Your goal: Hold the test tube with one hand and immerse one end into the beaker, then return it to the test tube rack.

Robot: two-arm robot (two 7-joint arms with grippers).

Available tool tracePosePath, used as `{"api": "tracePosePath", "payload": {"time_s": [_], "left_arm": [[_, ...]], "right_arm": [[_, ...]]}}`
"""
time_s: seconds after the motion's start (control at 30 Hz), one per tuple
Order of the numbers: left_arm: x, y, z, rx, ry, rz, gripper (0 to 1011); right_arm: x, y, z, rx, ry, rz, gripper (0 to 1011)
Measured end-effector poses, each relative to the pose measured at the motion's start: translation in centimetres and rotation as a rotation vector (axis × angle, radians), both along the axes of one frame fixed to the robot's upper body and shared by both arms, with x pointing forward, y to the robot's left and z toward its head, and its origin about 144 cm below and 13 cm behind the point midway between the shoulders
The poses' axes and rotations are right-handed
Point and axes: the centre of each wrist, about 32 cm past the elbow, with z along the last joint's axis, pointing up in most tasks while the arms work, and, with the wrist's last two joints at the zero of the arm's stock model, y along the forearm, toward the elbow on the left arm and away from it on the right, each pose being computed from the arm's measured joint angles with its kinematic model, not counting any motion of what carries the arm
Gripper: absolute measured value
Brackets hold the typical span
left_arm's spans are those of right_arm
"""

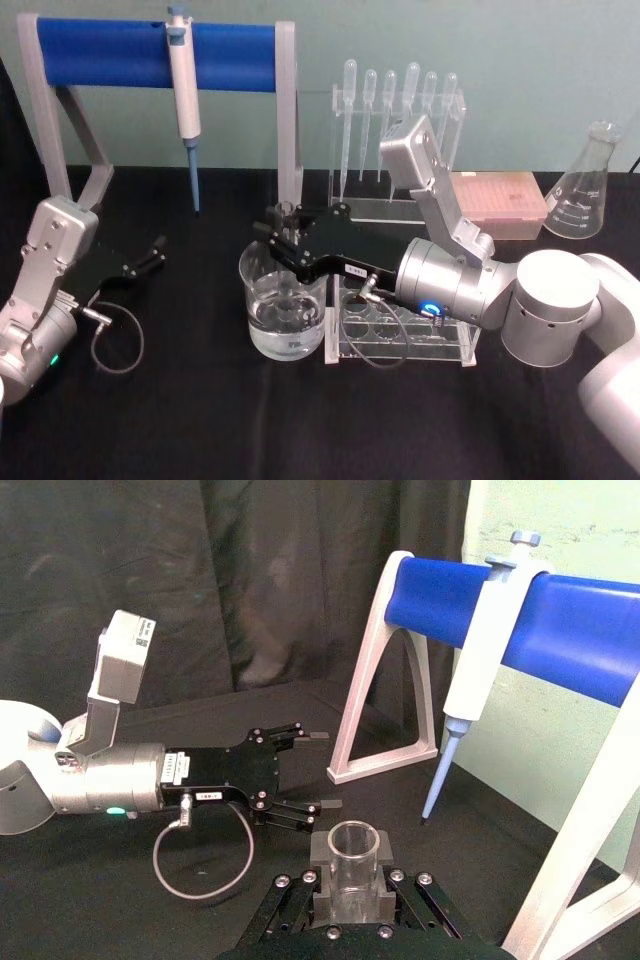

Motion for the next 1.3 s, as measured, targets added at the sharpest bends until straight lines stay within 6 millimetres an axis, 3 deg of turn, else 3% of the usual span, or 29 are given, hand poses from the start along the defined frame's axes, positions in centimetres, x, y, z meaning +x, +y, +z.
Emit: {"api": "tracePosePath", "payload": {"time_s": [1.3], "left_arm": [[0.00, 0.00, 0.00, 0.000, 0.000, 0.000, 1000]], "right_arm": [[0.00, 0.00, 0.00, 0.000, 0.000, 0.000, 226]]}}
